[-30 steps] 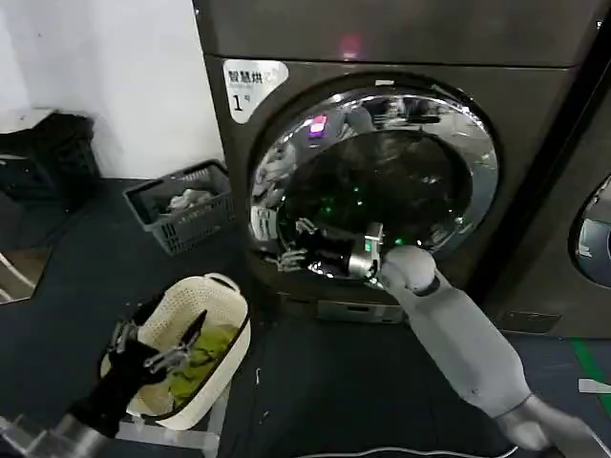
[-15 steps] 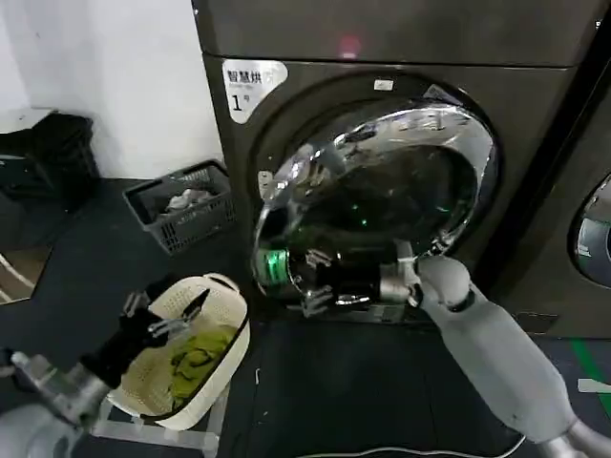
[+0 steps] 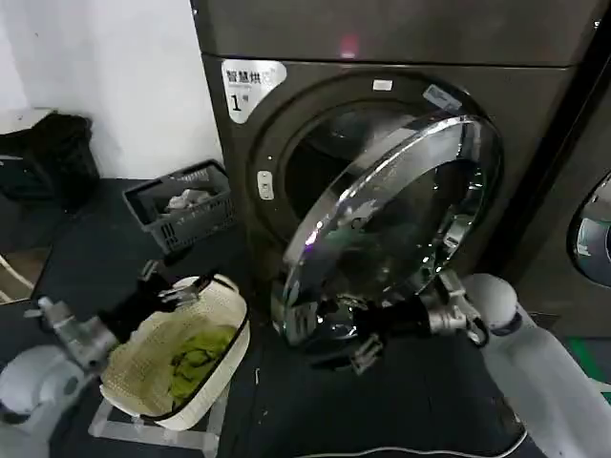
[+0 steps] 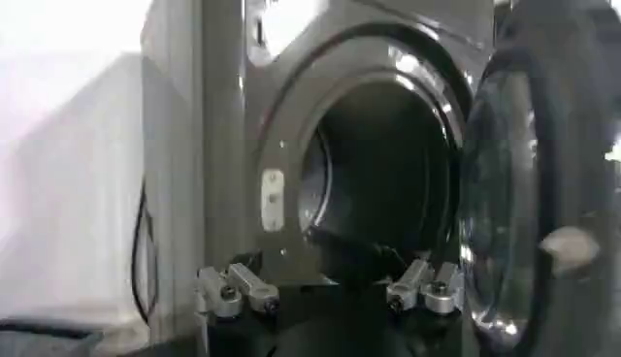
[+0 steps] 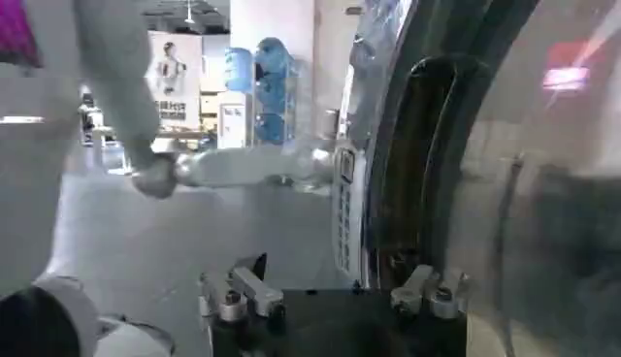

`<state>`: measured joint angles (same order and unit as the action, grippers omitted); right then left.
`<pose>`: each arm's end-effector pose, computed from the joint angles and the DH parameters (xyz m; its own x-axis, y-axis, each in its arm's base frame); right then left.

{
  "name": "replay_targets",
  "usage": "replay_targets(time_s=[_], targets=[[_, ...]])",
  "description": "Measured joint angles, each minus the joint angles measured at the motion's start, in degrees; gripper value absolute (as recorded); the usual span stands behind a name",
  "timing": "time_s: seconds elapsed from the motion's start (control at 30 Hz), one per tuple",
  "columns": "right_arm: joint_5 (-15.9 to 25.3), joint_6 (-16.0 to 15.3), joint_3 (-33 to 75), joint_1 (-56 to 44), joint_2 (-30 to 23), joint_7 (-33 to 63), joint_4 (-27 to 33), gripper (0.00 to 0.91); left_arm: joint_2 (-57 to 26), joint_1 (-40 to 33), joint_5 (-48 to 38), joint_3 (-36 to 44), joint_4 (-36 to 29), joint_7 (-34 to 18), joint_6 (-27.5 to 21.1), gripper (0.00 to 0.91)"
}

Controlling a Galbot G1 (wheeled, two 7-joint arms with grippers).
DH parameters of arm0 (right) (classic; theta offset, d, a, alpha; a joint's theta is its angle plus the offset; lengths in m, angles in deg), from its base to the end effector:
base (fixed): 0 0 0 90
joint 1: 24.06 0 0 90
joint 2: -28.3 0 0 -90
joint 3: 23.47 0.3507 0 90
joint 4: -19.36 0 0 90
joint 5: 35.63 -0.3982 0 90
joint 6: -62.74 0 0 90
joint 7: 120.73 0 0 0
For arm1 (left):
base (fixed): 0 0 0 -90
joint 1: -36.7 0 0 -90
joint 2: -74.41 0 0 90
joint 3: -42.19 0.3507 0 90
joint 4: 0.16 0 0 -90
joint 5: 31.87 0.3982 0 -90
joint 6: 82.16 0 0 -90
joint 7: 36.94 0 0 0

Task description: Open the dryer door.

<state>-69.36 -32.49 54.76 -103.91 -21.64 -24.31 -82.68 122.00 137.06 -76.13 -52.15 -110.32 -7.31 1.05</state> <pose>0.4204 -0.1114 -0.1848 0.1539 -0.9797 0.1283 -0.9774 -0.1699 -0.1254 0.3417 0.1649 -0.2033 -0.7631 0.6459 -0.0211 0.6462 0.7630 -0.0149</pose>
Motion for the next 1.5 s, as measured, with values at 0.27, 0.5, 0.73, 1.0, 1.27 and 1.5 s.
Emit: replay_targets(time_s=[0.27,0.5,0.73,1.0,1.27,1.5], targets=[[-2.6,3.5,14.4,-8.9,0.3,-0.1,1.2,0.907,0.9,-9.2,-0.2,12.7,3.8,0.3,-0.2,0.907],[-4.3,4.7,29.4,-15.6,-1.4,-0.1,4.1,0.907,3.3,-19.6,-0.6,24.0,7.4,1.0,-0.2,0.907],[-2.4,5.4,43.7,-20.5,-4.4,0.1,7.7,0.907,6.3,-28.0,-1.2,33.7,9.6,2.0,-0.4,0.907],[-3.0,3.6,59.2,-23.6,-7.7,8.8,9.6,0.907,9.0,-34.4,-1.8,42.1,10.8,3.9,-0.9,0.907],[-1.1,0.6,71.6,-26.5,-10.7,27.1,7.3,0.907,9.9,-39.4,-3.4,48.7,10.8,4.6,-0.4,0.907],[-1.1,-3.7,81.8,-28.4,-11.6,44.2,6.1,0.907,12.2,-43.8,-4.7,54.9,11.5,3.6,-0.3,0.907]])
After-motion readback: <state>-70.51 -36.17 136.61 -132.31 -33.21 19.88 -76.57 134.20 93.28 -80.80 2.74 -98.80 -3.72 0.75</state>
